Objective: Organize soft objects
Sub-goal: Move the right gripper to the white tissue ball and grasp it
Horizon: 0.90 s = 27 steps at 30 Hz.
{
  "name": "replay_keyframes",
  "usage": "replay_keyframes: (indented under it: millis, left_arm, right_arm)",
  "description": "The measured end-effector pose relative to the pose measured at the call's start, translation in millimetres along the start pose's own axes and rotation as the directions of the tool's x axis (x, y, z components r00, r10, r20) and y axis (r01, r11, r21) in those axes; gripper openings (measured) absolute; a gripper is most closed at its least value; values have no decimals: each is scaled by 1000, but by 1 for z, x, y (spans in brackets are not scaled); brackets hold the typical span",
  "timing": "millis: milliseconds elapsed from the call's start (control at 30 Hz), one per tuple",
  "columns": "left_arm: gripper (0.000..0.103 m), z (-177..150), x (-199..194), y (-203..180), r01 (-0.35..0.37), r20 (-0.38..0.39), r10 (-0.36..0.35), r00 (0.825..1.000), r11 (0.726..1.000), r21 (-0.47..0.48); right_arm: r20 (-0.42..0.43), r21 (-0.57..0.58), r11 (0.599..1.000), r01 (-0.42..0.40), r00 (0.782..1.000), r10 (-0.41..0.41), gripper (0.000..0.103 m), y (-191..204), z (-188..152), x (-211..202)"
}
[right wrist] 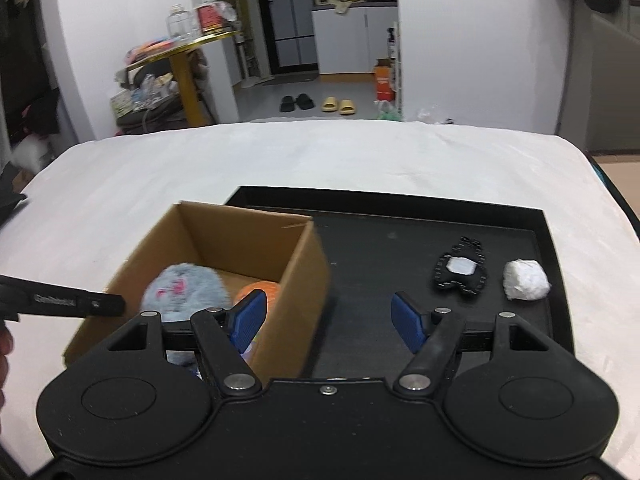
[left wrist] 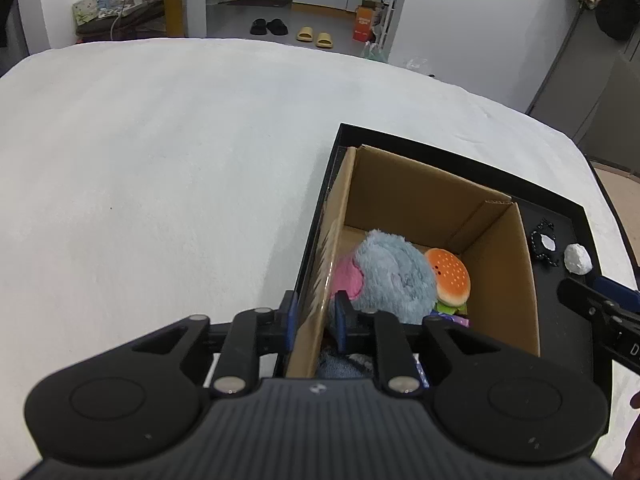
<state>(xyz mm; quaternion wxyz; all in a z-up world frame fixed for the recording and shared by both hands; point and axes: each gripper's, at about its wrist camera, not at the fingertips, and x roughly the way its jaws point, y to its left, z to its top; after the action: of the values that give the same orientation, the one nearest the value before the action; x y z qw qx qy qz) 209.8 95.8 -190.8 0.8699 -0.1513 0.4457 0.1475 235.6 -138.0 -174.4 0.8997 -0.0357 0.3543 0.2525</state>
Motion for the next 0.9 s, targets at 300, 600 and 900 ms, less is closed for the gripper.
replay_keyframes:
  millis: [300,600,900]
  left_arm:
    - [54,5,-1,-12,-52,19,51,998,999,14]
    - [63,11,2,-26,-94,39,93,995,995,36]
    - [71,7,5,-40,-123,48,120,992,991,59]
  right_arm:
    - [15,47,995,82,996,-83,68,-36,-10,11]
    - [32,83,989,119,992,-122,69,-72,-18,20]
    - [41,106,982,155,986,-160,69,-102,-26,30]
